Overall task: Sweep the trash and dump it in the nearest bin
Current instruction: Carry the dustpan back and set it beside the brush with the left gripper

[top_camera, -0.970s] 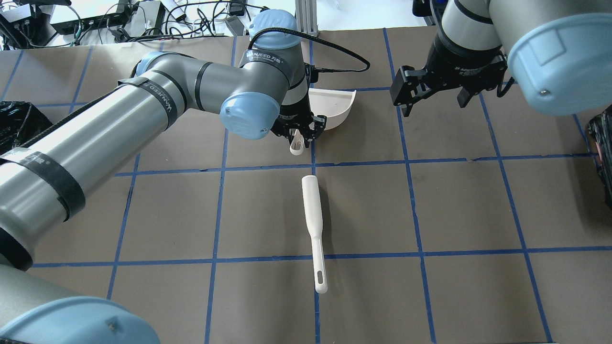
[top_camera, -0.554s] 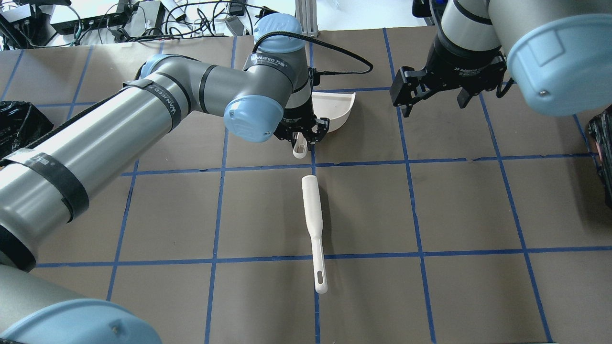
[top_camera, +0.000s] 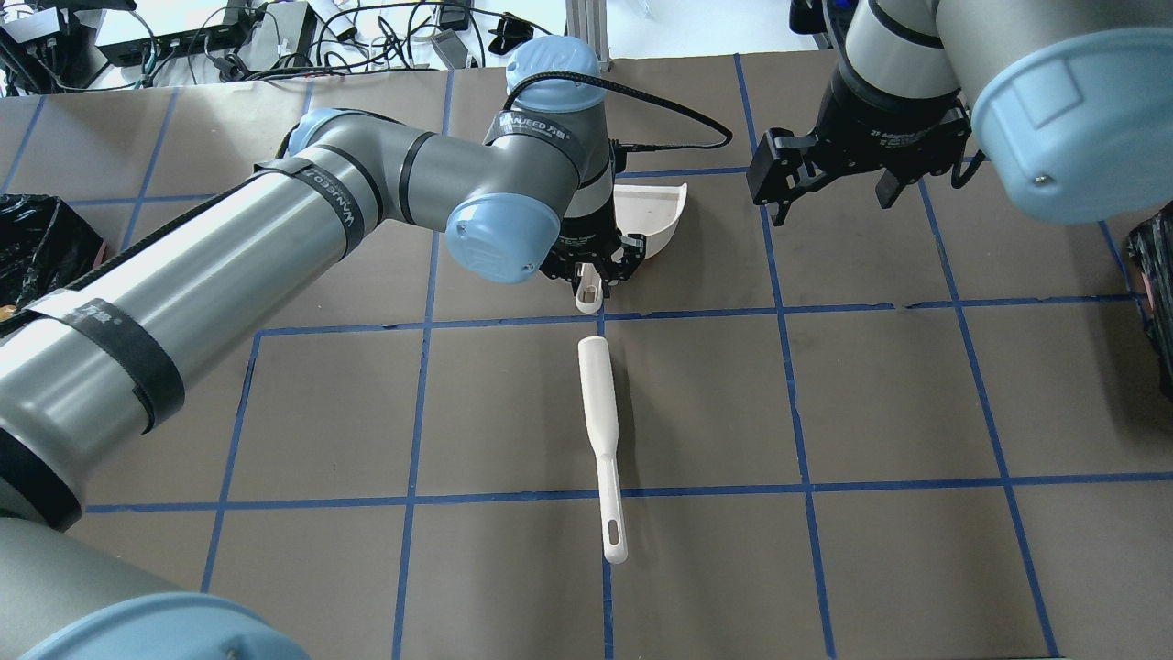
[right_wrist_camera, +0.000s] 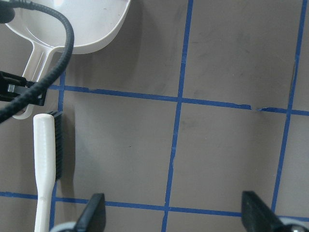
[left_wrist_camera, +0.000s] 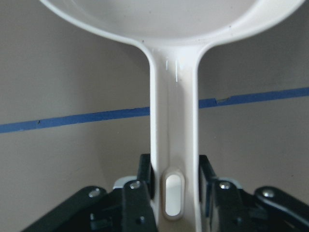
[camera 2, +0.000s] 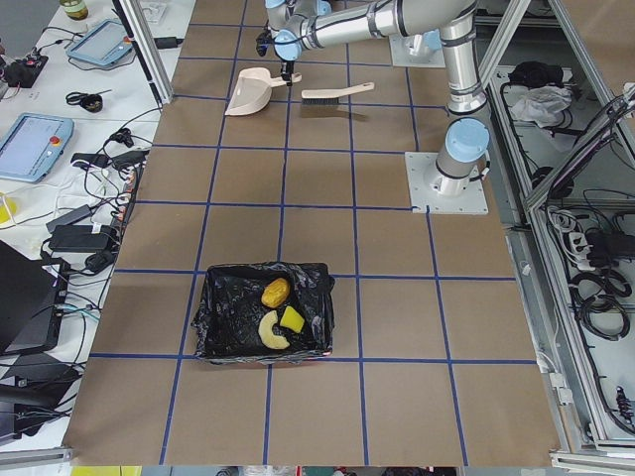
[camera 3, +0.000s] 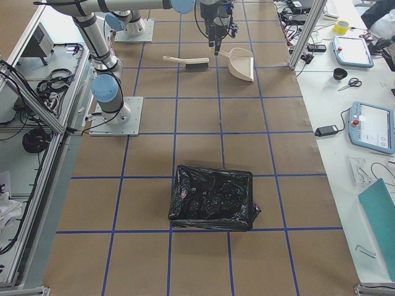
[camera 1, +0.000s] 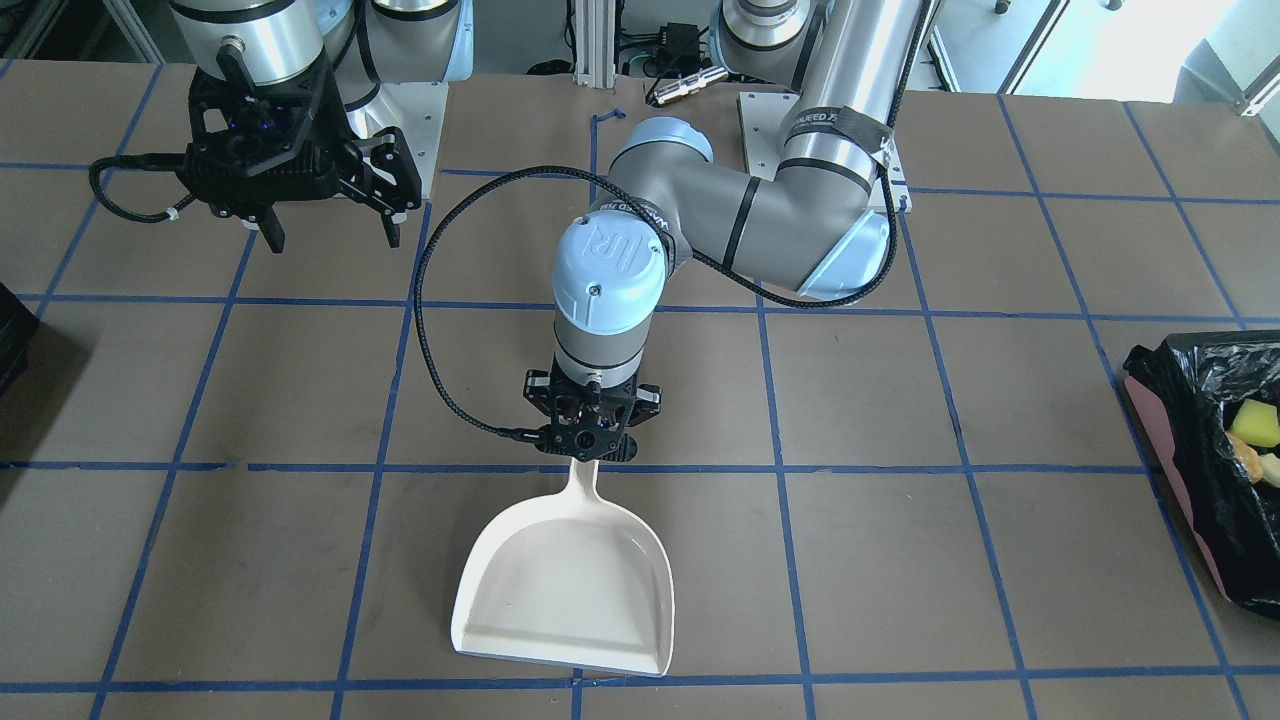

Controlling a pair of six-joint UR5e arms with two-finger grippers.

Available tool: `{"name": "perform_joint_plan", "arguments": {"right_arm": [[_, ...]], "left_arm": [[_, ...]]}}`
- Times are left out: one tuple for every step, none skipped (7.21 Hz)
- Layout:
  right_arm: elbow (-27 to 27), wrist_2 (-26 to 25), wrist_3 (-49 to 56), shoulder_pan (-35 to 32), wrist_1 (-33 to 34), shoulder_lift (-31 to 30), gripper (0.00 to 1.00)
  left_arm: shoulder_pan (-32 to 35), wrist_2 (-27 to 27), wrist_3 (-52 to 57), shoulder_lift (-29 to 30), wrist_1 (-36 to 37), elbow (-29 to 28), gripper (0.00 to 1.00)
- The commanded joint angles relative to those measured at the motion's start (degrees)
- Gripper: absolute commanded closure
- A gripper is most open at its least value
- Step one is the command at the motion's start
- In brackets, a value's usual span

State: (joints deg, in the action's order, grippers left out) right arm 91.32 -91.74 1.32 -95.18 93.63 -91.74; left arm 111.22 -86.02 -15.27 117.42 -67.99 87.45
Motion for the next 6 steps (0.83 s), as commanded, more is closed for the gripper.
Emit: {"name": "perform_joint_plan", "arguments": {"right_arm": [[0.0, 0.1, 0.0, 0.0, 0.1, 0.0, 0.0], [0.0, 0.1, 0.1, 0.0, 0.1, 0.0, 0.0], [0.0, 0.1, 0.0, 0.0, 0.0, 0.0, 0.0], [0.0, 0.1, 0.0, 0.0, 0.0, 0.0, 0.0], [0.0, 0.1, 0.0, 0.0, 0.1, 0.0, 0.0], [0.0, 0.1, 0.0, 0.0, 0.1, 0.0, 0.0]], "left_arm": [[0.4, -0.1, -0.7, -0.1, 0.1, 0.0, 0.0], [0.4, 0.0, -0.4, -0.3, 0.1, -0.1, 0.0], [0.2, -0.7, -0.1, -2.0, -0.7, -0.6, 0.0], [-0.9, -0.9, 0.0, -3.0, -1.1, -0.9, 0.0], [-3.8, -0.7, 0.0, -4.1, -1.0, -1.0, 0.0], [-8.8, -0.6, 0.1, -5.5, -0.3, -1.1, 0.0]]}}
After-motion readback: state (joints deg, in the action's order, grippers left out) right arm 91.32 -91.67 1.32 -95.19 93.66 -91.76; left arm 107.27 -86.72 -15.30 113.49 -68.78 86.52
